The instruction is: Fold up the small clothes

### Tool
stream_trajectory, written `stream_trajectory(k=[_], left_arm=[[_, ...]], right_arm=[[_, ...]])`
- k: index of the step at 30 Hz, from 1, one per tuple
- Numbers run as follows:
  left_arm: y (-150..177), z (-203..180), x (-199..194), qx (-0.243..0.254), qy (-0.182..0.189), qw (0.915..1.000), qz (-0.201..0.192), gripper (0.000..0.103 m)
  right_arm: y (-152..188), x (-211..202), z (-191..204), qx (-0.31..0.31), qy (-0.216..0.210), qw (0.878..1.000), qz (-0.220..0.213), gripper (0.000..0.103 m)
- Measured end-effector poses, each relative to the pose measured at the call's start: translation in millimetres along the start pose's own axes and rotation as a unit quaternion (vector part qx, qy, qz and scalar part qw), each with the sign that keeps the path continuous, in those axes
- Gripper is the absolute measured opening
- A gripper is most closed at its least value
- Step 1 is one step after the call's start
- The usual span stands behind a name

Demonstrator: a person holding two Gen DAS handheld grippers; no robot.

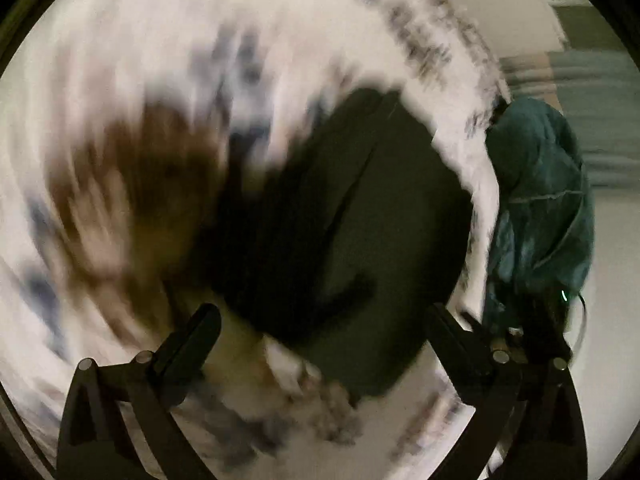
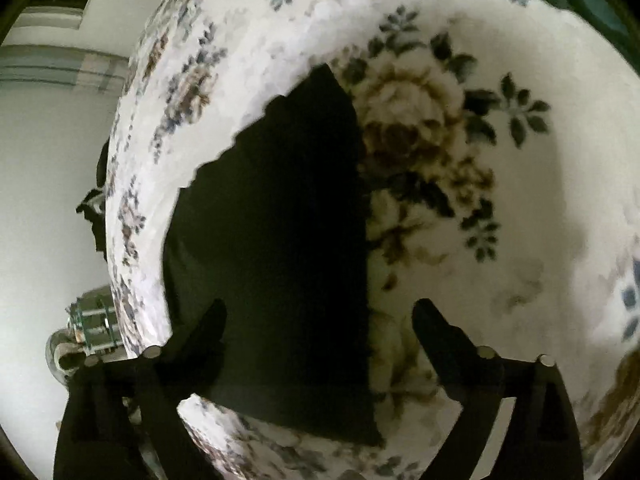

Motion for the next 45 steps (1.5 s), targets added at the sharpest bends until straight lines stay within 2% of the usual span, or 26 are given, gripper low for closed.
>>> stream_trajectory(k=[2, 4, 7, 8, 9, 10, 11, 13, 14, 16, 19, 22, 24, 25, 28, 30, 31, 33, 34, 35, 36, 37, 39, 42, 43, 45], left_arm=[[13.7, 8.0, 34.6, -0.040, 0.036, 0.9981, 0.029, 0.103], [12.1, 13.8, 55.7, -0.068, 0.047, 0.9965, 0.016, 0.103], [-5.5, 12.2, 57.9, -0.099, 0.067, 0.9915, -0.051, 0.103], [-11.0, 6.6, 49.7, -0.100, 0.087, 0.9876, -0.085, 0.087], [-16.9, 0.5, 40.1, -0.081, 0.083, 0.9865, -0.116, 0.071], [-22.2, -4.5, 35.9, -0.056, 0.058, 0.9893, -0.122, 0.045], [-27.0, -8.6, 32.3, -0.044, 0.064, 0.9892, -0.124, 0.032], [-39.1, -13.6, 23.8, -0.017, 0.062, 0.9909, -0.119, 0.030], [-45.0, -16.0, 19.6, -0.001, 0.061, 0.9916, -0.114, 0.030], [-57.0, -22.5, 8.4, 0.038, 0.051, 0.9930, -0.099, 0.029], [-67.3, -31.6, -7.0, 0.107, 0.050, 0.9912, -0.060, 0.029], [-65.7, -28.6, -14.1, 0.142, 0.062, 0.9877, 0.017, 0.029], [-64.9, -20.4, -15.4, 0.154, 0.054, 0.9850, 0.055, 0.029], [-59.4, -18.5, -11.6, 0.172, 0.044, 0.9807, 0.081, 0.030], [-49.9, -8.0, 0.2, 0.219, -0.018, 0.9691, 0.112, 0.037], [-47.3, -4.2, 0.0, 0.201, -0.032, 0.9719, 0.118, 0.040], [-46.5, -3.0, -5.7, 0.183, -0.026, 0.9765, 0.110, 0.040], [-41.3, 2.1, -25.8, 0.158, -0.028, 0.9836, 0.082, 0.041], [-35.1, 7.8, -41.3, 0.149, -0.033, 0.9863, 0.062, 0.049], [-31.6, 14.7, -52.0, 0.143, -0.044, 0.9879, 0.042, 0.068], [-25.3, 24.0, -66.7, 0.138, -0.058, 0.9885, 0.020, 0.078], [-16.7, 39.7, -80.3, 0.133, -0.082, 0.9878, -0.002, 0.088], [-1.2, 73.1, -91.7, 0.123, -0.131, 0.9835, -0.023, 0.089], [23.6, 137.0, -64.4, 0.102, -0.208, 0.9727, -0.006, 0.089], [27.1, 149.8, -52.8, 0.094, -0.216, 0.9719, 0.001, 0.089], [26.8, 155.0, -36.5, 0.110, -0.213, 0.9706, -0.020, 0.102]], right_arm=[[-20.3, 25.7, -6.2, -0.015, -0.017, 1.000, 0.021, 0.097], [-36.7, 50.6, -12.7, -0.020, -0.020, 0.999, 0.042, 0.097], [-51.9, 75.2, -10.2, -0.015, -0.045, 0.997, 0.054, 0.099], [-52.8, 76.4, -5.8, -0.015, -0.056, 0.997, 0.049, 0.099], [-52.8, 77.3, 2.4, -0.016, -0.076, 0.996, 0.039, 0.090], [-50.0, 82.0, 6.0, -0.005, -0.079, 0.996, 0.036, 0.053], [-47.3, 86.1, 5.1, 0.011, -0.071, 0.997, 0.033, 0.041], [-40.1, 84.5, 3.5, 0.045, -0.081, 0.996, 0.004, 0.023], [-35.5, 81.1, 1.1, 0.063, -0.087, 0.994, -0.008, 0.022], [-14.1, 64.5, -3.2, 0.103, -0.110, 0.988, -0.038, 0.017], [37.0, 36.4, -5.6, 0.130, -0.118, 0.982, -0.064, 0.016], [131.7, 9.9, -2.2, 0.150, -0.105, 0.981, -0.066, 0.016], [194.7, 3.2, -5.7, 0.162, -0.077, 0.982, -0.055, 0.016], [219.1, 5.0, -10.1, 0.175, -0.067, 0.981, -0.045, 0.016], [251.4, 24.1, -19.9, 0.200, -0.053, 0.978, -0.028, 0.020], [248.0, 29.6, -32.3, 0.215, -0.040, 0.975, -0.024, 0.027], [245.4, 31.6, -34.6, 0.219, -0.037, 0.975, -0.014, 0.032], [238.3, 23.3, -36.5, 0.205, -0.016, 0.979, 0.006, 0.034], [236.6, 12.9, -35.4, 0.189, -0.005, 0.982, 0.010, 0.037], [235.8, 1.7, -33.1, 0.175, 0.004, 0.985, 0.011, 0.040], [233.6, -6.8, -30.0, 0.160, 0.016, 0.987, 0.012, 0.048], [234.4, -19.4, -27.3, 0.139, 0.039, 0.989, 0.016, 0.052], [229.7, -44.6, -25.0, 0.100, 0.073, 0.992, 0.011, 0.055], [200.1, -62.1, -23.0, 0.055, 0.098, 0.994, -0.006, 0.059], [183.3, -60.0, -19.7, 0.040, 0.100, 0.994, -0.011, 0.059], [154.1, -55.8, -18.2, 0.019, 0.107, 0.994, -0.023, 0.059]])
Point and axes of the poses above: each gripper's, at about its wrist camera, not at the fingertips, and x roughly the way its jaws point, z to its left, y to its underside, the point moved 8 cm from there along x, roughly the way its jaws point, and after that the axes turned 3 degrees about -y, right-handed, at the moved point
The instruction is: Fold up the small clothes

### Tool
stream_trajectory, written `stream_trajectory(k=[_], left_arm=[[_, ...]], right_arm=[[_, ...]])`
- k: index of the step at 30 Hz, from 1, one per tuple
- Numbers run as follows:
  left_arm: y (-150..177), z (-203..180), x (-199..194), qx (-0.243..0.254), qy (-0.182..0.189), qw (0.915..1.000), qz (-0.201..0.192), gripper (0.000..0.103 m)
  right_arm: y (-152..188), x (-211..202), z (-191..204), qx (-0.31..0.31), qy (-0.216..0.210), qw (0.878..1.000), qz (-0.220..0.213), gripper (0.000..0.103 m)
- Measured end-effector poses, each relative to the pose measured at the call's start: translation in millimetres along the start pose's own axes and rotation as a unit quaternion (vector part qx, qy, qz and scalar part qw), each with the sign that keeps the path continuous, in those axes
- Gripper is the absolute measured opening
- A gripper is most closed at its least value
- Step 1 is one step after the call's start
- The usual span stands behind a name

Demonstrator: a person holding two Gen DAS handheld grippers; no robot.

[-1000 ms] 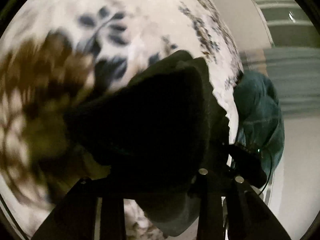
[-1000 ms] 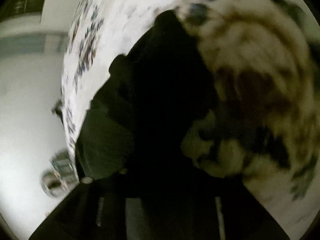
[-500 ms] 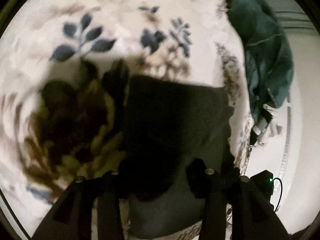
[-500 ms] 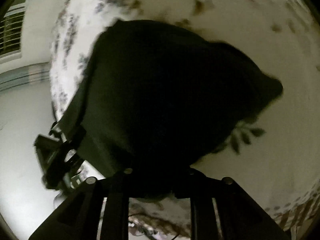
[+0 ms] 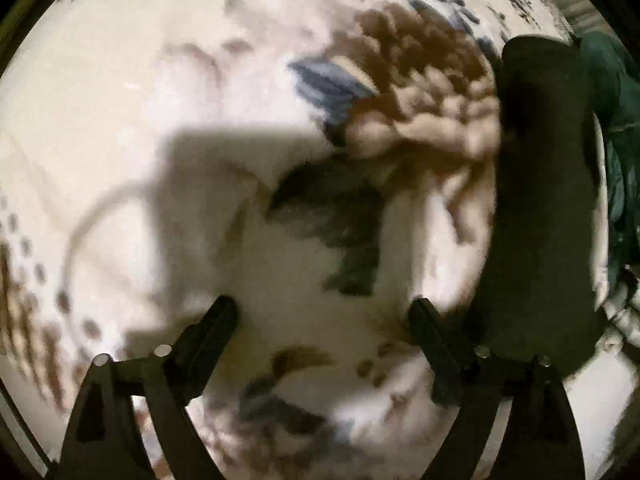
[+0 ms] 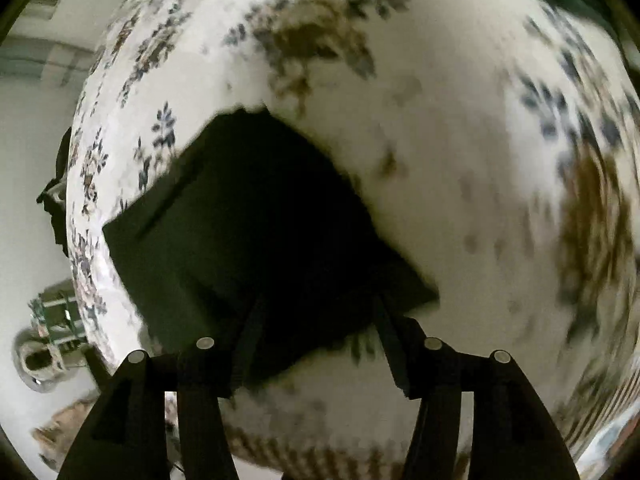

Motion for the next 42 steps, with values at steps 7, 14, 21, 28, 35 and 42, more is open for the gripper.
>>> stream_trajectory(k=[7, 14, 21, 28, 35, 42], left_arm=[[-7.7, -12.9, 17.1, 0.001, -0.082, 0.9966, 0.008, 0.103], [-33.6, -29.5, -9.9, -0.020, -0.090, 0.9957, 0.005, 0.103], [-99.8, -90.8, -79.6, 0.020, -0.062, 0.9930, -0.098, 0.103], [-171.7, -139.6, -17.8, 0.071, -0.044, 0.9947, -0.060, 0.097], [-190.6, -146.2, -14.5, 0.021, 0.070, 0.9952, -0.066, 0.009], [-188.8, -141.3, -11.2, 0.007, 0.072, 0.9954, -0.063, 0.009]], right_arm=[[-111.4, 73.9, 38.2, -0.100, 0.009, 0.995, -0.008, 0.059], [-130.9, 87.4, 73.5, -0.165, -0.019, 0.986, -0.033, 0.006], [-160.0, 14.2, 78.6, -0.123, -0.053, 0.983, -0.129, 0.003], [-171.3, 69.2, 75.5, -0.144, 0.016, 0.988, -0.057, 0.002], [-165.7, 72.3, 54.8, -0.101, -0.045, 0.994, -0.008, 0.011], [-141.5, 105.8, 59.5, -0.085, -0.113, 0.987, 0.070, 0.048]])
Point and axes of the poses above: each gripper's, at about its wrist camera, not at the fingertips, and x roughly the way its jaws point, z to its left, y to its underside, the point moved 8 cm from there along x, roughly the way its jaws point, and after that the axes turned 3 degrees about -y, right-handed, at the moved point
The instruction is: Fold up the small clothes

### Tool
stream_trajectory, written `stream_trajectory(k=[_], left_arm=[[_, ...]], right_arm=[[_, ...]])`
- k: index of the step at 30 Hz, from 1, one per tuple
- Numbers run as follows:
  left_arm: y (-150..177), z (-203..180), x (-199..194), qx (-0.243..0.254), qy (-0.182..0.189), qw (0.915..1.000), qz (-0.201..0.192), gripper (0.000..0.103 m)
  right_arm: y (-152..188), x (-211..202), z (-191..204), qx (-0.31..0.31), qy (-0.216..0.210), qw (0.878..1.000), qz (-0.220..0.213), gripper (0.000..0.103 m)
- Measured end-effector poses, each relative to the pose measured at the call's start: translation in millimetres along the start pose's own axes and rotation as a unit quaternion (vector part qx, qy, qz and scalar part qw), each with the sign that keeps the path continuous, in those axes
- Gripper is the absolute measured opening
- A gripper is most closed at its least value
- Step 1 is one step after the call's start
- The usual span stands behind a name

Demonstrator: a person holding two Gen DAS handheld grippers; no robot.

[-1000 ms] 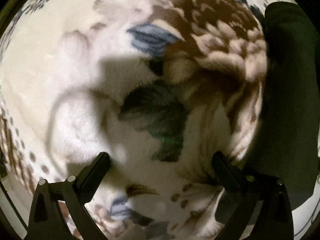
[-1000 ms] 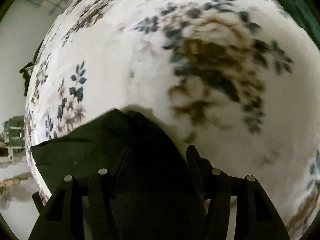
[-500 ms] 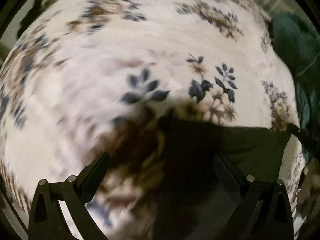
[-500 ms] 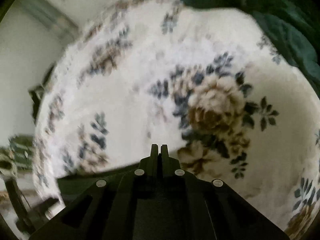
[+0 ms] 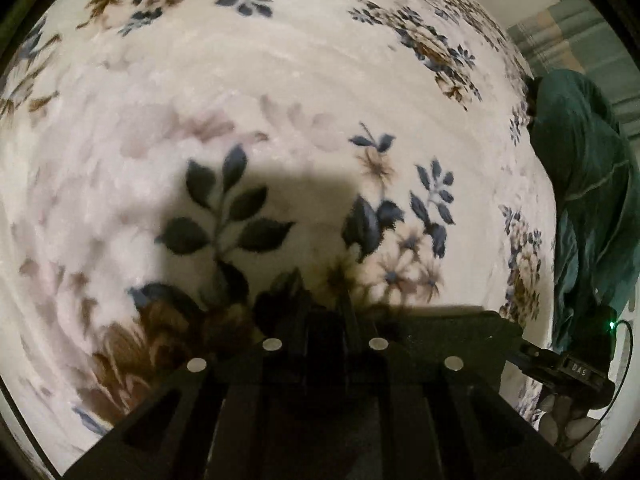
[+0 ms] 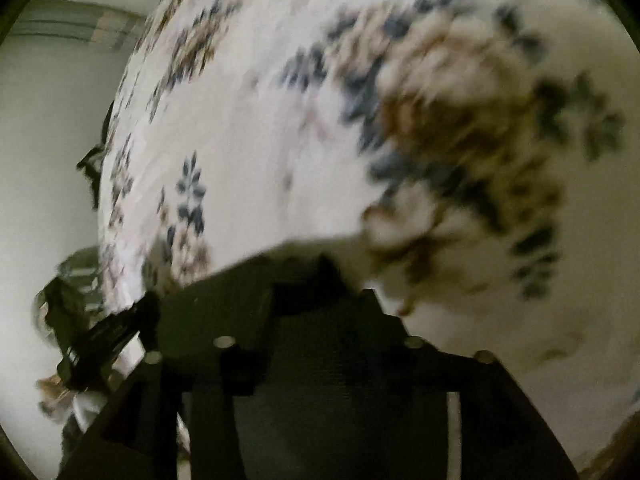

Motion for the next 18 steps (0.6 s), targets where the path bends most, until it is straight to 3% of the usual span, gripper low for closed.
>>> stream_trajectory(k=[1, 2, 3, 6, 10, 12, 13, 15, 16, 17, 18], left_arm=[[0.0, -1.3, -0.9, 0.002, -0.001, 1.0000, -0.001, 0.009], [0.8, -1.5, -2.4, 0.004, -0.003, 1.0000, -0.001, 0.009], [0.9, -0.4, -3.8, 0.006, -0.005, 1.0000, -0.001, 0.009], [-1.5, 5.2, -2.0, 0.004, -0.002, 1.0000, 0.003, 0.009], [0.8, 5.8, -3.8, -0.007, -0.004, 0.9996, 0.027, 0.013], [7.6, -4.9, -22.5, 0.034, -0.016, 0.9992, 0.015, 0.014], [14.4, -9.8, -36.0, 0.059, -0.031, 0.9978, 0.002, 0.022], [29.5, -14.2, -56.9, 0.088, -0.054, 0.9945, -0.019, 0.047], [40.7, -13.7, -66.5, 0.093, -0.063, 0.9934, -0.025, 0.074], [50.2, -12.4, -71.9, 0.093, -0.068, 0.9930, -0.026, 0.087], [64.5, -8.8, -78.2, 0.087, -0.075, 0.9931, -0.026, 0.087]], right_arm=[[-2.7, 2.4, 4.6, -0.022, 0.016, 1.000, -0.015, 0.046], [-7.9, -0.4, 9.3, -0.036, 0.029, 0.998, -0.040, 0.036], [-14.7, -5.7, 13.0, -0.041, 0.041, 0.996, -0.063, 0.007], [-36.8, -24.0, 20.4, -0.040, 0.066, 0.990, -0.120, 0.006], [-29.8, -3.5, 9.4, -0.019, 0.076, 0.996, -0.034, 0.008], [-9.4, -22.0, 3.2, -0.001, 0.053, 0.999, -0.015, 0.022], [1.6, -34.7, -1.1, 0.008, 0.046, 0.999, -0.017, 0.035], [32.0, -62.7, -14.2, 0.032, 0.030, 0.999, -0.025, 0.041], [48.6, -71.6, -20.6, 0.046, 0.024, 0.998, -0.023, 0.044], [70.2, -80.9, -33.5, 0.070, 0.024, 0.997, -0.017, 0.044], [84.3, -84.0, -41.9, 0.089, 0.026, 0.996, -0.013, 0.044]])
Point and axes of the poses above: each gripper's, at about its wrist camera, not at the fingertips, and x roughly the way its jaws point, z to its left, y to its underside, the point moved 8 cm from there along x, roughly the way its jaws point, and after that the axes turned 3 degrees about -y, right-handed, at the moved point
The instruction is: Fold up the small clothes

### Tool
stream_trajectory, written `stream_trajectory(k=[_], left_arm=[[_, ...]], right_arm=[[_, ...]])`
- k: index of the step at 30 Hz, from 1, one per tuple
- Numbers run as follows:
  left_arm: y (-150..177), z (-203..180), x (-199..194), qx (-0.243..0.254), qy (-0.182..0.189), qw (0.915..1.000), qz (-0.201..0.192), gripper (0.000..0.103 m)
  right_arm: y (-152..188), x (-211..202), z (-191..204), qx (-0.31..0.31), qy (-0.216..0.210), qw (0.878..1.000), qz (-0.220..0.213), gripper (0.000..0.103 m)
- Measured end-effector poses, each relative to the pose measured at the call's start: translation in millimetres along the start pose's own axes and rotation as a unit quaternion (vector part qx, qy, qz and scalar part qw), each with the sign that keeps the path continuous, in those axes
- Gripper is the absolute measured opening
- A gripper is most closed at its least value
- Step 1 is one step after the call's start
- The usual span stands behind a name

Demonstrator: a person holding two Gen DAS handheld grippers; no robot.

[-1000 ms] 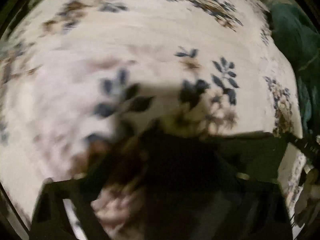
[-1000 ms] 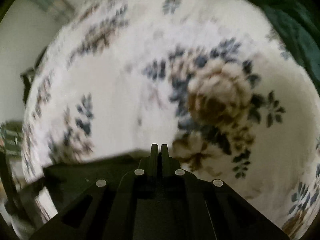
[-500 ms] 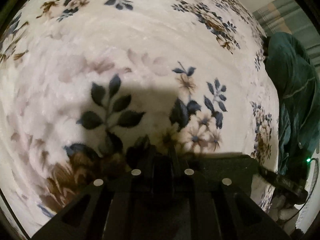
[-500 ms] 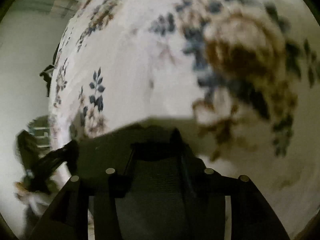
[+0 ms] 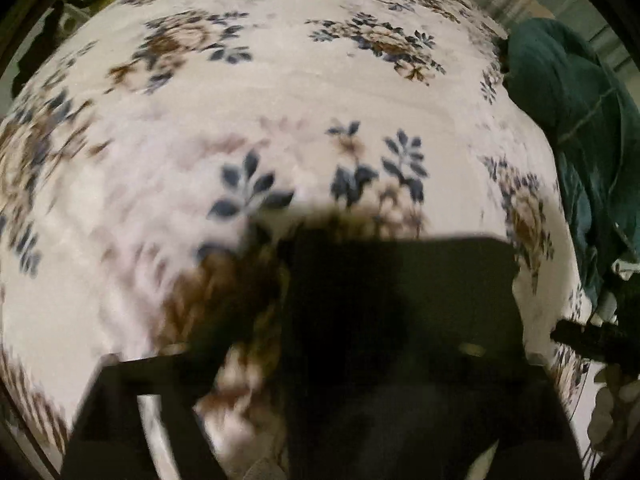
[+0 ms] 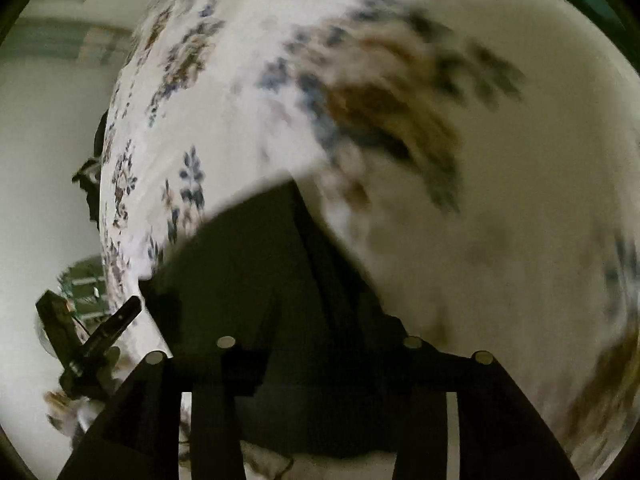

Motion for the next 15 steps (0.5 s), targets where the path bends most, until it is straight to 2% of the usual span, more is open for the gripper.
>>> stream_trajectory(k=[3, 6, 8, 9, 10, 11, 15], left_arm=[[31.1, 7.7, -2.5, -0.013, -0.029, 0.9993, 0.018, 0.087], [59.5, 16.0, 4.3, -0.027, -0.048, 0.9974, 0.046, 0.087], [73.8, 21.5, 9.9, -0.035, -0.062, 0.9950, 0.070, 0.087], [77.4, 22.5, 11.5, -0.038, -0.063, 0.9943, 0.078, 0.087], [80.7, 23.0, 12.0, -0.039, -0.063, 0.9938, 0.083, 0.087], [81.9, 22.8, 11.0, -0.036, -0.066, 0.9937, 0.082, 0.087], [81.2, 18.8, 5.1, -0.028, -0.070, 0.9940, 0.080, 0.087]], right_arm=[[38.2, 6.2, -24.0, 0.059, -0.010, 0.998, 0.013, 0.044], [62.4, 26.6, -33.2, 0.089, -0.023, 0.995, 0.025, 0.044], [70.8, 41.4, -32.5, 0.088, -0.017, 0.996, 0.027, 0.044], [73.2, 46.1, -29.8, 0.078, -0.006, 0.997, 0.013, 0.043], [74.5, 47.9, -29.4, 0.073, 0.008, 0.997, 0.002, 0.020], [76.0, 48.5, -27.6, 0.065, 0.023, 0.998, -0.008, 0.003], [79.0, 15.0, -25.2, 0.064, 0.038, 0.995, -0.066, 0.003]])
Point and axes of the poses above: each gripper's, at about its wrist camera, not at the fingertips, and x roughly the way its jaws point, z to its left, y to its underside, the point moved 8 cm from there along x, roughly the way its jaws point, and after that the axes turned 3 degrees about -y, right-handed, at the moved point
